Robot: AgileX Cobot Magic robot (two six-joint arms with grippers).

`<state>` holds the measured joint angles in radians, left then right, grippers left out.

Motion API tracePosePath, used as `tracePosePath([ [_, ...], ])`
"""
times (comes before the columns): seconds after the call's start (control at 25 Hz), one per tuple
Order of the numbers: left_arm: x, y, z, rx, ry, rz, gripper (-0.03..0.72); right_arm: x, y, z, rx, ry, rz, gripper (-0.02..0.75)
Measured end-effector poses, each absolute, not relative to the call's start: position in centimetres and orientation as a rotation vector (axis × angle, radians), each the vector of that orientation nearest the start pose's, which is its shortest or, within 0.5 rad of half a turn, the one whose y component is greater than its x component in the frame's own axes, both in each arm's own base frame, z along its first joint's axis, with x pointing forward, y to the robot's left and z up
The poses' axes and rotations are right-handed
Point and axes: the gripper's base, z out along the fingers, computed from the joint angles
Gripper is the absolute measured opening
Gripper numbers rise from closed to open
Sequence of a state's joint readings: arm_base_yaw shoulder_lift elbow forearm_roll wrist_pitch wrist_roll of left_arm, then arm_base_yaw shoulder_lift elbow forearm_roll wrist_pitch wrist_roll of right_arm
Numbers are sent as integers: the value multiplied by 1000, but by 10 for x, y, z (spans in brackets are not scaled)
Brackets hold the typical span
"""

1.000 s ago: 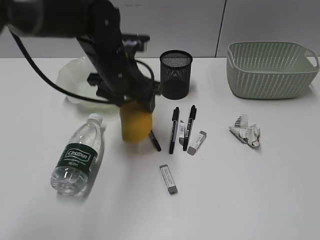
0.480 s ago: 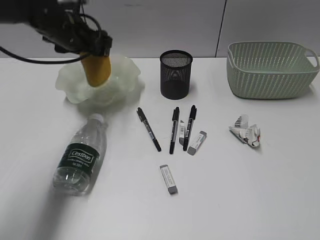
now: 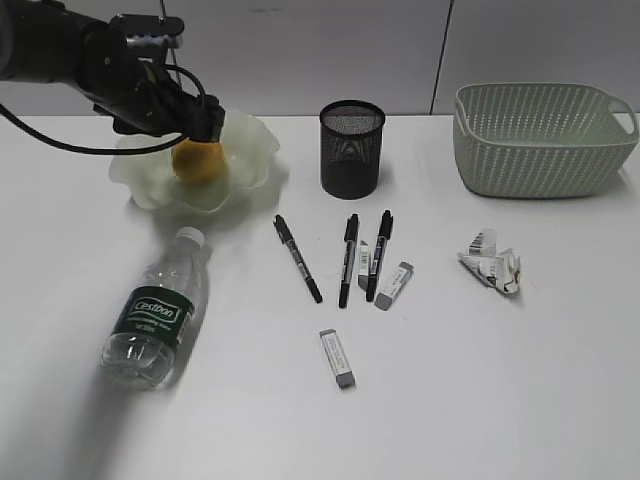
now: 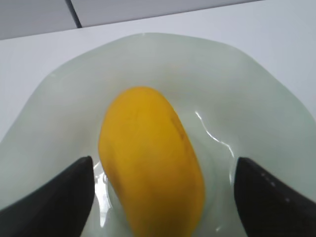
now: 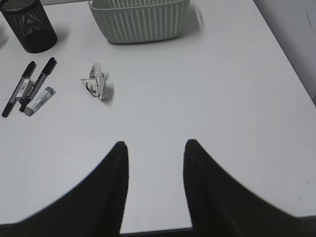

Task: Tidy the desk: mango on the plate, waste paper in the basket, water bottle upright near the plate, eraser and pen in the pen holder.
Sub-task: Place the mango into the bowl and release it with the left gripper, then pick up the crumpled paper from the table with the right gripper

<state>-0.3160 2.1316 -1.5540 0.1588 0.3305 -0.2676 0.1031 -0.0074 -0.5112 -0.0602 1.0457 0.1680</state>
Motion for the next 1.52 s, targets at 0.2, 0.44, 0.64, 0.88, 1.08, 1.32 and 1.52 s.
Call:
tracePosePath([
  [0.2, 447, -141, 203, 199, 2379, -140, 660, -6, -5, 282, 67, 2010, 101, 310],
  [0.44, 407, -125, 278, 177, 2357, -125, 477, -6, -5, 282, 67, 2010, 101, 310],
  [0.64, 301, -91, 324, 232, 2346, -92, 383, -6, -5, 282, 68, 2010, 101, 310],
  [0.88, 135, -35, 341, 222, 2263, -85, 374, -6, -5, 282, 68, 2010, 101, 310],
  [1.08, 46, -4, 330, 170, 2092, -127, 374, -6, -5, 282, 67, 2010, 101, 310],
  [1.32, 1, 4, 300, 149, 2088, -241, 374, -6, -5, 282, 67, 2011, 101, 310],
  [1.52, -4, 6, 289, 147, 2054, -248, 374, 3, -3, 282, 36, 2065, 96, 310],
])
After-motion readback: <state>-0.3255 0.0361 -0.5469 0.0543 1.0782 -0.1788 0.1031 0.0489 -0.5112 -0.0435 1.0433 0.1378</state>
